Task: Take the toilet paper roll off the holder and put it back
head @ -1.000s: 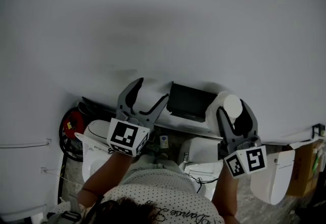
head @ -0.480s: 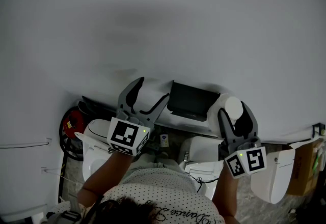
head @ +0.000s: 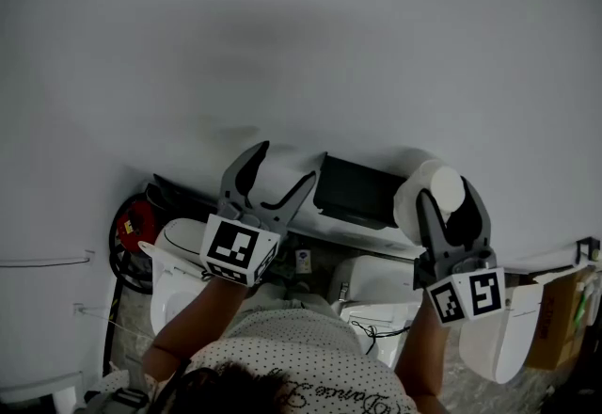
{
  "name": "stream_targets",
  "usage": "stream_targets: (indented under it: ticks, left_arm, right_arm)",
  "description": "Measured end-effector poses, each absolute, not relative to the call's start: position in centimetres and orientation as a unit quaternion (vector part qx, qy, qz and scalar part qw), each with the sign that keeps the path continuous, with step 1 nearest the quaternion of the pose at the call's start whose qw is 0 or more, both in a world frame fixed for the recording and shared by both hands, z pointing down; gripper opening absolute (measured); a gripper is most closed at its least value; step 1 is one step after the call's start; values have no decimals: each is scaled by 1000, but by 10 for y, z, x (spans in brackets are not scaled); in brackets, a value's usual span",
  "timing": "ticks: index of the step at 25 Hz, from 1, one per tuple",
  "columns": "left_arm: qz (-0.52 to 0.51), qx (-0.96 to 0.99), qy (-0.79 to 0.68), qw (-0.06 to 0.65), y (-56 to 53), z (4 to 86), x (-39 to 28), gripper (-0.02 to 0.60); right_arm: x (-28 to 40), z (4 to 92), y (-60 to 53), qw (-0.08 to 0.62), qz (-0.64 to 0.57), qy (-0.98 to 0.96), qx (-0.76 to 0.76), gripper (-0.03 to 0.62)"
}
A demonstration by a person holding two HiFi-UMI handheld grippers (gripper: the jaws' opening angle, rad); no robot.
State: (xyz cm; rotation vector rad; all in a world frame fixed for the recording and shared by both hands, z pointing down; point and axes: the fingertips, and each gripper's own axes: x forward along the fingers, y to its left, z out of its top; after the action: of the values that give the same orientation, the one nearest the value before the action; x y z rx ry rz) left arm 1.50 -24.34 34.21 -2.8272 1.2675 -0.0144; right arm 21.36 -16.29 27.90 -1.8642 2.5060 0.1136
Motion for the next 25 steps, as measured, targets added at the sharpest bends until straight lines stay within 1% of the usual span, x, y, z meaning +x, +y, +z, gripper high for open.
stream_targets:
  ticks: [13,25]
  left_arm:
    - [0,-905,425,26,-253,332,8,333]
    - [-2,-897,442,26,-259,332,-6,334]
  right_arm:
    - [186,250,-193,30,62,830,-553,281]
    - [155,268,-214,18,48,855,-516,281]
